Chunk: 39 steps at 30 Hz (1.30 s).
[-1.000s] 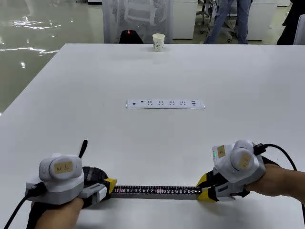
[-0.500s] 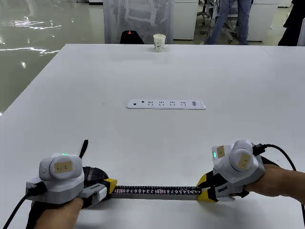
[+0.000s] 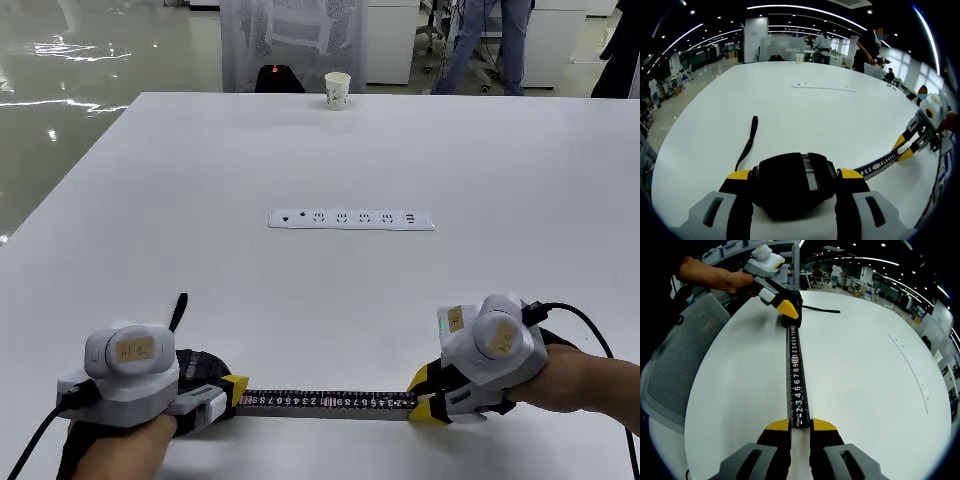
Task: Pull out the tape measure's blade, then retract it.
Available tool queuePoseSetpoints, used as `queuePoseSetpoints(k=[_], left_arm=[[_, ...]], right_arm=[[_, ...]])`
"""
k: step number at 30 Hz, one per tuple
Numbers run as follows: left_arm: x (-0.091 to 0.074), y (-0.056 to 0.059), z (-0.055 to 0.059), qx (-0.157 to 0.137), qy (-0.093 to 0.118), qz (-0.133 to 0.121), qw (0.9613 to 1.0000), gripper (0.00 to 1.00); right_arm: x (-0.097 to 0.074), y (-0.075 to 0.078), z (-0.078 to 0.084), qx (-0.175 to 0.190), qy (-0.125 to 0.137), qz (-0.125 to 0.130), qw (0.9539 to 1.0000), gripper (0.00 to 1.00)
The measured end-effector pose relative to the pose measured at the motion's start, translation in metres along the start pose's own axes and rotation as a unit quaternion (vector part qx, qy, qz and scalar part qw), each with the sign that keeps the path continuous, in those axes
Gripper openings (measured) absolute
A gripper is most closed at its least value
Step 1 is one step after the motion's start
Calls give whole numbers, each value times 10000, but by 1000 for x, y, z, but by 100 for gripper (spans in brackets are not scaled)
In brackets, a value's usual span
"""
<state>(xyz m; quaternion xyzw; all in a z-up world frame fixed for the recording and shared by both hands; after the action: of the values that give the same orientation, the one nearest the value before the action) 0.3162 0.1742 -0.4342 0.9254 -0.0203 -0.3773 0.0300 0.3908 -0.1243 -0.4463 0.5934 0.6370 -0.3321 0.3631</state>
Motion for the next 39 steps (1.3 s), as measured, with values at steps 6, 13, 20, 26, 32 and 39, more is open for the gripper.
queuePoseSetpoints(k=[6, 13, 20, 26, 32, 39], left_arm=[[0, 0, 0, 1, -1, 5, 10000, 62], [0, 0, 0, -13, -8, 11, 10000, 62], [0, 0, 0, -27, -16, 22, 10000, 62], [0, 0, 0, -32, -12, 28, 10000, 62], [1, 0, 0, -20, -20, 18, 10000, 62], [0, 1, -1, -5, -34, 13, 10000, 61]], right_arm=[[1, 0, -2, -18, 3, -11, 10000, 10], [2, 0, -3, -25, -10, -13, 10000, 10], [2, 0, -4, -29, -21, -17, 10000, 10], [2, 1, -3, -34, -24, -15, 10000, 10], [2, 1, -3, -29, -26, -10, 10000, 10], [2, 1, -4, -25, -29, -10, 10000, 10]])
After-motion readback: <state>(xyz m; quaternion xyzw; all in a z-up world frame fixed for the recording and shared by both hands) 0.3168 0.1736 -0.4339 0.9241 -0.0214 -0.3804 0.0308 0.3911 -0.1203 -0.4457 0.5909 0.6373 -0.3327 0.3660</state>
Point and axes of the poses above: the centre of the closed fingertips' face, and the gripper's own axes: x roughly forward along the fingers, y roughly to its right, z roughly out of its underside, the point moved 9 cm from there along -x, roughly backward along the fingers, and after that the axes turned 3 degrees about -y, right-handed, at the moved point
